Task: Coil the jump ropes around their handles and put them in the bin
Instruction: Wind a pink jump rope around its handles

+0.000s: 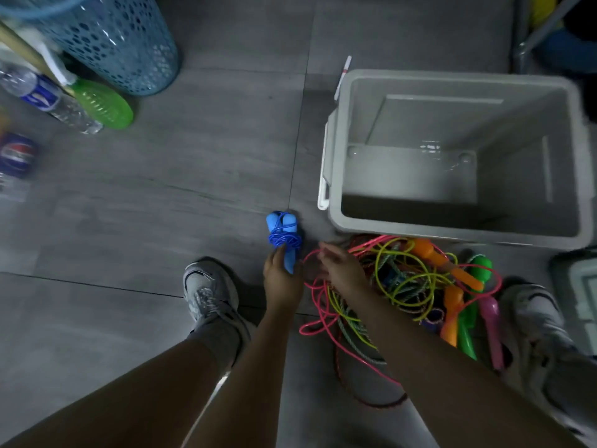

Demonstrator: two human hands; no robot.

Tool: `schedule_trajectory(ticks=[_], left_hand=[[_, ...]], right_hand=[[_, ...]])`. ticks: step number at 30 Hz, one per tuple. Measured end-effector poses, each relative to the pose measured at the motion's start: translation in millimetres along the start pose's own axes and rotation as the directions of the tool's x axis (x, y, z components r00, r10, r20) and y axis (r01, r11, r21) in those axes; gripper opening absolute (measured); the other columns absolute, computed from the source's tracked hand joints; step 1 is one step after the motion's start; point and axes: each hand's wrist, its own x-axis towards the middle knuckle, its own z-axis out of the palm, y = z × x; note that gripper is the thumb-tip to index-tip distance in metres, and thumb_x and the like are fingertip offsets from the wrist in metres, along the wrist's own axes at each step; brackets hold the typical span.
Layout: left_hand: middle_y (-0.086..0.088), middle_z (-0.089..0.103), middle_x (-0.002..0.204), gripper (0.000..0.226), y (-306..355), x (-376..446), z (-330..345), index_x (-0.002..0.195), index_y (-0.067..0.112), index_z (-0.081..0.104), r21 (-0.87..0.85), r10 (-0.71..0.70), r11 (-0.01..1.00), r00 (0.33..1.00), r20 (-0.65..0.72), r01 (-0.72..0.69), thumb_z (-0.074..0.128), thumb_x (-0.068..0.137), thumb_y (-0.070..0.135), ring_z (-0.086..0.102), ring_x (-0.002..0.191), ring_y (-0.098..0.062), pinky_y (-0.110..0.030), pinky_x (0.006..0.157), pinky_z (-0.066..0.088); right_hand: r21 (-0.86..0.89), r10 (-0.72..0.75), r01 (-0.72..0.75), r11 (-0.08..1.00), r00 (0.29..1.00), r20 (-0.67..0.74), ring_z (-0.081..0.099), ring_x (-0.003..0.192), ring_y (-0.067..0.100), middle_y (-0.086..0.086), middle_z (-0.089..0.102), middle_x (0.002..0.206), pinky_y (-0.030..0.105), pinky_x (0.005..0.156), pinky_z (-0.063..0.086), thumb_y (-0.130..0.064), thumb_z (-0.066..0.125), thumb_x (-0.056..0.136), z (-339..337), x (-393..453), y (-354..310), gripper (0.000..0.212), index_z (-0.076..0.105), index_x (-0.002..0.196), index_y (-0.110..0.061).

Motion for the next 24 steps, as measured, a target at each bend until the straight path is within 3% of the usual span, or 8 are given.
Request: schedule_trajectory(ticks=[4,7,8,11,13,17,22,24], left_hand=[[-0.007,0.067,0.105,0.023,19.2,-34.7,13.6,0.106,0.015,0.068,-0.021,0.137,0.991,0.988,0.074,-0.135,0.06,0.086,0.01,0.064,0.098,-0.023,-0.031,0.086,0.051],[-0.002,0.069,0.091,0.021,28.7,-54.1,31.8,0.092,0.013,0.069,-0.028,0.229,0.973,0.961,0.155,-0.227,0.052,0.08,0.011,0.064,0.086,-0.021,-0.033,0.081,0.051],[-0.004,0.07,0.091,0.025,34.7,-62.5,37.6,0.093,0.011,0.07,-0.027,0.253,0.967,0.951,0.175,-0.253,0.05,0.079,0.015,0.064,0.086,-0.022,-0.034,0.081,0.051],[-0.007,0.071,0.099,0.04,49.5,-81.4,55.0,0.101,0.007,0.071,0.015,0.284,0.954,0.92,0.27,-0.299,0.043,0.081,0.027,0.06,0.088,-0.014,-0.022,0.077,0.043],[-0.012,0.07,0.103,0.041,52.6,-85.8,68.3,0.103,0.004,0.07,0.013,0.272,0.956,0.899,0.343,-0.294,0.042,0.081,0.026,0.058,0.091,-0.012,-0.018,0.079,0.039],[-0.011,0.065,0.115,0.049,52.2,-75.3,94.8,0.116,0.01,0.064,0.099,0.242,0.956,0.931,0.275,-0.278,0.045,0.083,0.04,0.058,0.108,-0.025,-0.039,0.098,0.044],[-0.014,0.03,0.153,0.054,83.0,-61.2,106.4,0.147,0.007,0.03,0.066,0.114,0.988,0.955,0.275,-0.137,0.045,0.099,0.026,0.024,0.143,-0.028,-0.035,0.117,0.017],[-0.017,0.036,0.149,0.056,81.2,-47.6,112.9,0.148,0.01,0.029,0.076,0.075,0.992,0.957,0.279,-0.1,0.046,0.099,0.03,0.03,0.14,-0.031,-0.04,0.115,0.025]], right_hand=[[-0.074,-0.057,0.049,0.996,0.992,-0.112,0.066,0.095,0.029,0.006,0.069,0.1,0.045,0.092,0.05,-0.019,0.051,0.094,-36.3,-37.4,8.1,0.027,0.064,0.117,-0.022],[-0.162,-0.088,0.062,0.985,0.983,-0.161,0.059,0.111,0.025,0.009,0.065,0.118,0.014,0.087,0.035,-0.014,0.049,0.096,-63.2,-60.6,14.6,0.029,0.062,0.122,-0.011],[-0.169,-0.087,0.058,0.984,0.981,-0.171,0.057,0.114,0.025,0.009,0.063,0.121,0.015,0.083,0.033,-0.014,0.048,0.096,-72.9,-66.7,18.7,0.03,0.061,0.123,-0.01],[-0.195,-0.12,0.074,0.978,0.964,-0.236,0.052,0.121,0.027,0.01,0.059,0.128,0.027,0.098,0.035,-0.012,0.05,0.095,-98.3,-75.0,35.6,0.03,0.061,0.123,-0.009],[-0.242,-0.171,0.097,0.965,0.937,-0.306,0.056,0.113,0.031,0.014,0.064,0.119,0.034,0.096,0.039,-0.013,0.05,0.091,-113.1,-77.4,48.1,0.03,0.064,0.118,-0.012],[-0.282,-0.211,0.09,0.955,0.875,-0.436,0.056,0.11,0.036,0.019,0.061,0.119,0.042,0.094,0.044,-0.012,0.058,0.089,-145.9,-69.8,61.9,0.028,0.065,0.116,-0.011],[-0.267,-0.119,0.042,0.963,0.953,-0.278,0.039,0.134,0.028,0.012,0.043,0.145,0.033,0.108,0.029,-0.018,0.055,0.094,-178.4,-41.8,65.2,0.042,0.049,0.136,-0.013],[-0.216,-0.056,0.013,0.976,0.98,-0.191,0.043,0.131,0.027,0.009,0.044,0.144,0.034,0.106,0.033,-0.024,0.052,0.096,-184.0,-35.0,65.9,0.044,0.045,0.139,-0.017]])
